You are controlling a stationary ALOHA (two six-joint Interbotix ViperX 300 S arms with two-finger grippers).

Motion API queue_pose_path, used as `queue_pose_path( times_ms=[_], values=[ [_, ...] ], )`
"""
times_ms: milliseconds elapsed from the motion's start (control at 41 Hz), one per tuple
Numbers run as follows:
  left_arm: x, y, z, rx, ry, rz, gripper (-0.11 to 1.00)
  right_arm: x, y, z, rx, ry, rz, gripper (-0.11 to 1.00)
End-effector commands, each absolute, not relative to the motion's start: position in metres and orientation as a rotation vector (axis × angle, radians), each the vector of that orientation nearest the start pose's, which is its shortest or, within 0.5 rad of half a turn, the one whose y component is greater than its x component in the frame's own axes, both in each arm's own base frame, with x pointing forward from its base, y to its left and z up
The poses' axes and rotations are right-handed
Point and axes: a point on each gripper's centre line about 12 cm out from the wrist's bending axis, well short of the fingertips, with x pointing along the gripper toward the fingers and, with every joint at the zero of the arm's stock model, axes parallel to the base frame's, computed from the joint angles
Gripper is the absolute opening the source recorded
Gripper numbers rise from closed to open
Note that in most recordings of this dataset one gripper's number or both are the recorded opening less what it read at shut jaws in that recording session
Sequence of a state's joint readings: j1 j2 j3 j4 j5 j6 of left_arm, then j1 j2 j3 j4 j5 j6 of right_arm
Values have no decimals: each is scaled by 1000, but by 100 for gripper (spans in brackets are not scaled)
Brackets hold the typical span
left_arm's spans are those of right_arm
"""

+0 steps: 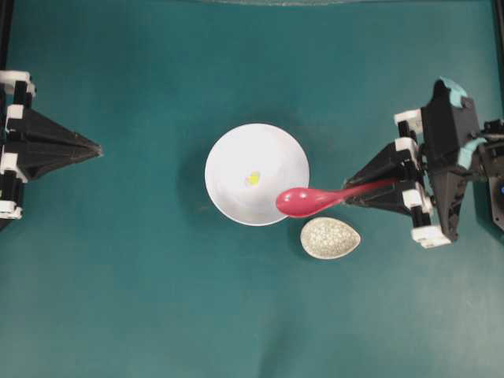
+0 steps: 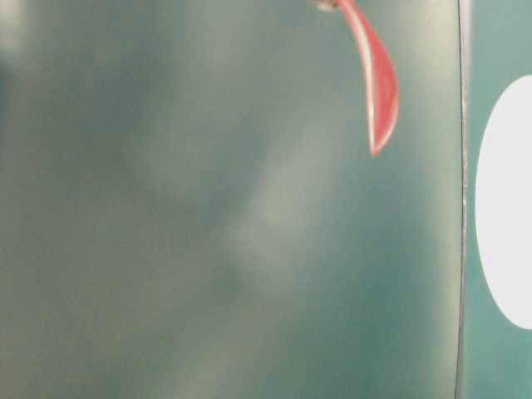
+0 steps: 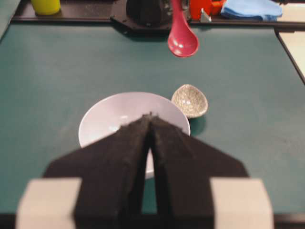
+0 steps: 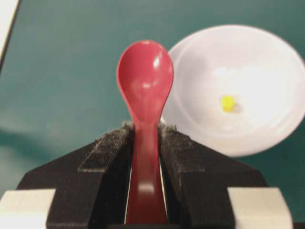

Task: Scoop the yellow hexagonal prism block from the bowl with a spoon using the right arm.
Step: 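Move the spoon over the white bowl and lower it inside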

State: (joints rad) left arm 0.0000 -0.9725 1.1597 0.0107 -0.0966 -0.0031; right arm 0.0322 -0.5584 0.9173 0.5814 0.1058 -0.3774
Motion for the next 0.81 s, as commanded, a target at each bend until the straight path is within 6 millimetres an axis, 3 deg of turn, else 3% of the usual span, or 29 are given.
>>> queue_pose_path(
  times_ms=[0, 244, 781],
  values=[
    [200, 0, 291, 11, 49, -2, 2, 286, 11, 277, 212, 439, 47, 25],
    [197, 0, 294, 11, 40, -1, 2, 303, 1, 291, 220, 423, 22, 25],
    [196, 0, 296, 9, 37, -1, 2, 330, -17, 264, 224, 624, 16, 25]
  ],
)
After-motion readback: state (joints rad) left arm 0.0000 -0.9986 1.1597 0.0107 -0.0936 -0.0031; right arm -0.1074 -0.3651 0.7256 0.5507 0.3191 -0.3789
